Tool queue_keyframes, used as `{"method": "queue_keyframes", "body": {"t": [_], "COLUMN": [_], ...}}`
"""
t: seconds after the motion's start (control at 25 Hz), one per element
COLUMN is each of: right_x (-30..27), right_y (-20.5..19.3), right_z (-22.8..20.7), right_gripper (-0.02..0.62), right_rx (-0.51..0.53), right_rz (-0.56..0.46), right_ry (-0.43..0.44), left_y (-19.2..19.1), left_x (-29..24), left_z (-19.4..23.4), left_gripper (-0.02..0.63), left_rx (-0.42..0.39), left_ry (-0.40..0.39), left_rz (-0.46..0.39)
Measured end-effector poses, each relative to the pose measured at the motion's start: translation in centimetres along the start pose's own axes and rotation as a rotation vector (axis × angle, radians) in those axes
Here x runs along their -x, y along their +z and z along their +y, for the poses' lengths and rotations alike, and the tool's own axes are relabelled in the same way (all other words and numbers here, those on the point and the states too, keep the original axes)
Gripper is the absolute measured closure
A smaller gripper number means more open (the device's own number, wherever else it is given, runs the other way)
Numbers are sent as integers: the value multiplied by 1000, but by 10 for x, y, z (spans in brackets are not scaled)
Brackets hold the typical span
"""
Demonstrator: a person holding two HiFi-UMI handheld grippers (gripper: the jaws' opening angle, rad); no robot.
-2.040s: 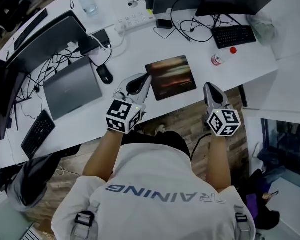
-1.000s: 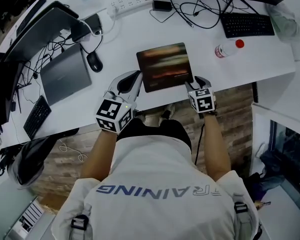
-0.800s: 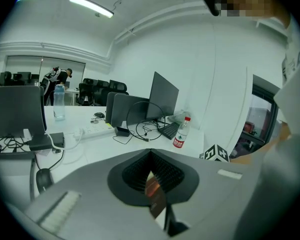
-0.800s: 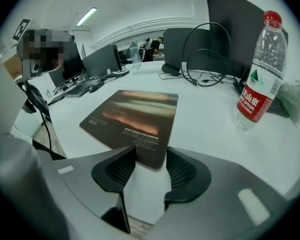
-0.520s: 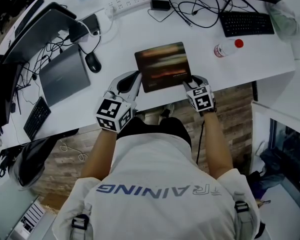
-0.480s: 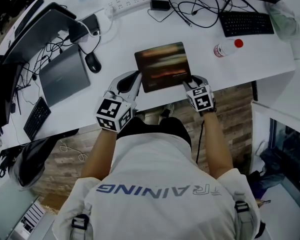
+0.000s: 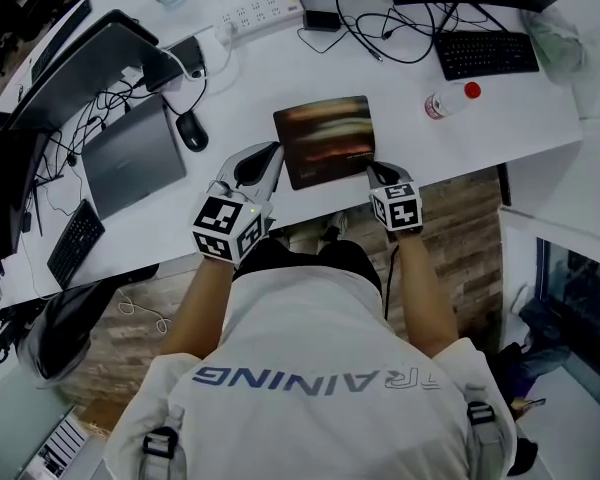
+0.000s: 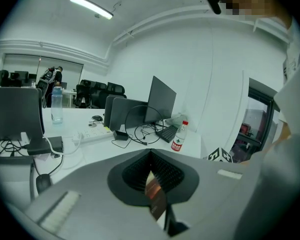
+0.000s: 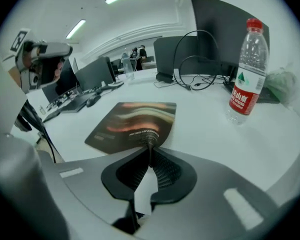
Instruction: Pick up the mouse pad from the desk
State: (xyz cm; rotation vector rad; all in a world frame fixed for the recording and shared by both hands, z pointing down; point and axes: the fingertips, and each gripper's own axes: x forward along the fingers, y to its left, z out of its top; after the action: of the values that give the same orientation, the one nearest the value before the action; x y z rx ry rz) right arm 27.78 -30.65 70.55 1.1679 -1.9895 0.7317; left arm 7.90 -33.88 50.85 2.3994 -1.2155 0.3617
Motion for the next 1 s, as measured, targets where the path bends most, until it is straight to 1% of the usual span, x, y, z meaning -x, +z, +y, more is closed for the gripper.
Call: {"method": "queue_keyframes", "body": {"t": [0.08,0.32,0.6,0.76,1.0], "right_x": [11,50,97,132,199], "right_y": [15,69,122,159,217], "right_z": [3,24,34,37,34], "right_gripper": [554,555,554,554,554], "right_rx": [-18,16,45,62,57], "right_rz": [-55,-213,-316,-419,-606], "right_ry": [6,-3,-70,-106,-145], "left_y": [6,31,73,98,130], "left_x": [3,15,34,46,62], "left_z": [2,5,9,13,9], "left_gripper": [604,604,604,604,604], "left_rx": [-2,-18,-52,-64,-92], "left_ry": [-7,-33,-52,-57,-66], "left_rz": [-18,-85,-194,-263,-335]}}
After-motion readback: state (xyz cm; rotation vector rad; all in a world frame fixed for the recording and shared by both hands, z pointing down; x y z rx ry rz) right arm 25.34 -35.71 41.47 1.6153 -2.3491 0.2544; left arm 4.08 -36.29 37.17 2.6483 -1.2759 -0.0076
